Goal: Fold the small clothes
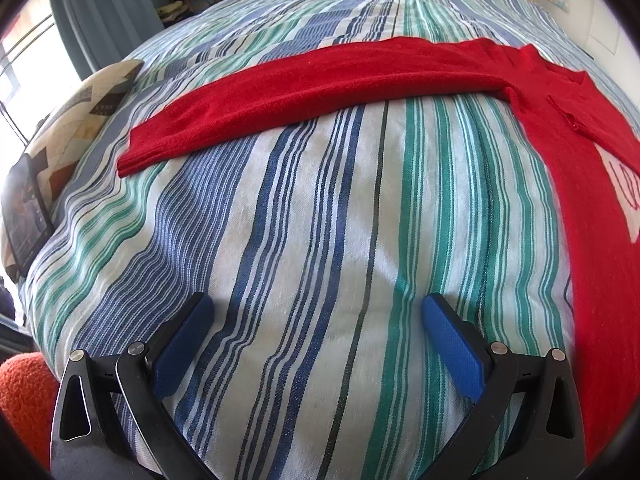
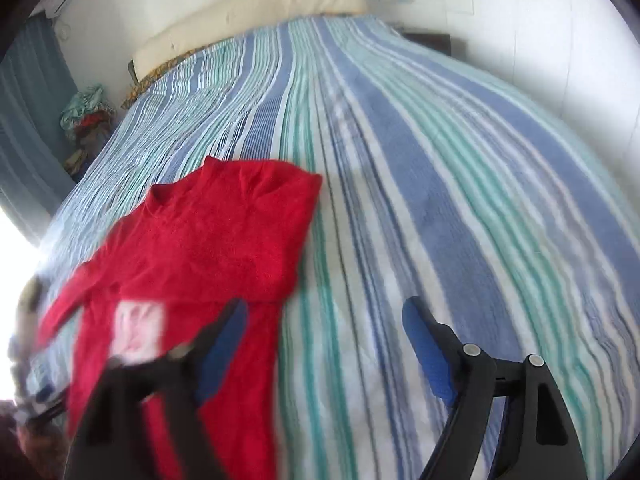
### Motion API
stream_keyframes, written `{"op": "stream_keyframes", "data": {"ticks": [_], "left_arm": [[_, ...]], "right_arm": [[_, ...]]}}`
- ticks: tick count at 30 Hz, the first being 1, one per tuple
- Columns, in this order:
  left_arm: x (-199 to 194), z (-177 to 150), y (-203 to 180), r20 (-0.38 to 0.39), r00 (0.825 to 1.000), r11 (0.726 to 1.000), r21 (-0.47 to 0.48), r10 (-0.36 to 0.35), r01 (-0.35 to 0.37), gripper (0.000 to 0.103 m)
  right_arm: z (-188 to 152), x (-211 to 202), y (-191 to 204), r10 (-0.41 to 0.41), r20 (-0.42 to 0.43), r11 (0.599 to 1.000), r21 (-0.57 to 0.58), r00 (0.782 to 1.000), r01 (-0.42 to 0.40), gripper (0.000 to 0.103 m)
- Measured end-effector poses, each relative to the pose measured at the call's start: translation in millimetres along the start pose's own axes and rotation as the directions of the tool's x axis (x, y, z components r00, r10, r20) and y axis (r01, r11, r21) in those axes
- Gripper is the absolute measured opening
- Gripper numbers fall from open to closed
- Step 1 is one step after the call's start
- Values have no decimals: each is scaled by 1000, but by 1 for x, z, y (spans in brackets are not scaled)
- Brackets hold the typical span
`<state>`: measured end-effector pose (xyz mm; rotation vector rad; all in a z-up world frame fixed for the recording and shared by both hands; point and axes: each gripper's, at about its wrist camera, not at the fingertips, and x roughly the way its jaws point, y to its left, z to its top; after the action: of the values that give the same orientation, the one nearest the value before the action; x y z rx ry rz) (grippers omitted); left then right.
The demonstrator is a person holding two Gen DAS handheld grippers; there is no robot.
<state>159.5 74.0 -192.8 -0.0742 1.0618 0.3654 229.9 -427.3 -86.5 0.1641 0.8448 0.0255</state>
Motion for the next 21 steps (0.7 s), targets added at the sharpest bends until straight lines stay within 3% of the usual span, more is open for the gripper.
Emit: {"op": "stream_keyframes", "data": {"ticks": [3,8,12,21], "left_arm": [[1,2,1,-5,1000,1000,-3,-5,5,103],[1,0,1,1,1000,1000,2,-3,3,103],[1,0,1,2,1000,1000,2,-4,4,103],[0,-1,1,3,1000,1000,-1,-5,5,103]], "right_arm": [[-28,-42,-5,-55,64,996,-68,996,59,94],[-79,-72,-4,-86,114,993,-70,990,95,94],[-83,-78,2,-101,157,991,-74,982,113,94],[-90,-67,16,-104,123,982,-144,987,122,94]]}}
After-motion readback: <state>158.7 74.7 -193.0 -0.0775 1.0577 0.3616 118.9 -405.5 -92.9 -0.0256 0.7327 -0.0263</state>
